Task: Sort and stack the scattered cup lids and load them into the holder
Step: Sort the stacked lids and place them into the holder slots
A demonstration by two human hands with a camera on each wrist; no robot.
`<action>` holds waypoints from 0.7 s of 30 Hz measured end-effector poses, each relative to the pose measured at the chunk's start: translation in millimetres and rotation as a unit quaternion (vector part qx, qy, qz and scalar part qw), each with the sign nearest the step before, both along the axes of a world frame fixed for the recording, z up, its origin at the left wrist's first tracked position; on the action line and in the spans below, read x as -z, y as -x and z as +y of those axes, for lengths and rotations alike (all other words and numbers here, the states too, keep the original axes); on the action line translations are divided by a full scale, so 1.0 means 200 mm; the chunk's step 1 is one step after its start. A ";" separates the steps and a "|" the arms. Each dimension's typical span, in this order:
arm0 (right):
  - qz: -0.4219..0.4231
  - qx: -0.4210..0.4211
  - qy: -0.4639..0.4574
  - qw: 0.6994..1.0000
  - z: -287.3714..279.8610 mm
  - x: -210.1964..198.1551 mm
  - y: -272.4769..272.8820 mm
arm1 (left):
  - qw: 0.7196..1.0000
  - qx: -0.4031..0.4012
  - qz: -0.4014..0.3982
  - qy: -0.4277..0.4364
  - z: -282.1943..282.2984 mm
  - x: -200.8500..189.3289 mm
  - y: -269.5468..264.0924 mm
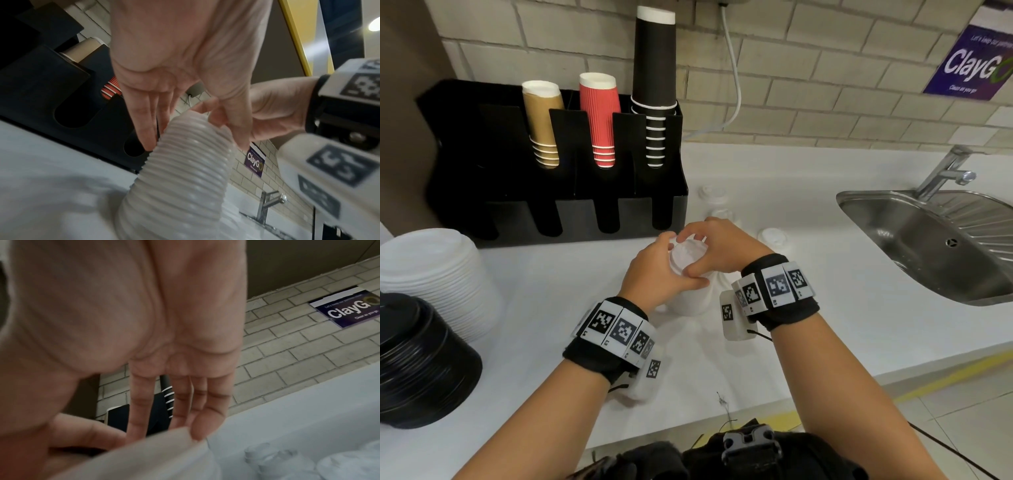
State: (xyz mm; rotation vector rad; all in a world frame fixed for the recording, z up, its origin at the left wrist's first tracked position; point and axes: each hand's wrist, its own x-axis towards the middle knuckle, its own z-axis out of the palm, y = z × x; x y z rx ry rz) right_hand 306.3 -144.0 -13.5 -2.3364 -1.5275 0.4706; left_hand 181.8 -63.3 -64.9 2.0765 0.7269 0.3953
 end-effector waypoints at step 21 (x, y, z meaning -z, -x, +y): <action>-0.328 -0.010 0.297 0.897 -0.10 0.13 -0.19 | 0.999 0.001 0.027 -0.024 -0.01 -0.04 -0.01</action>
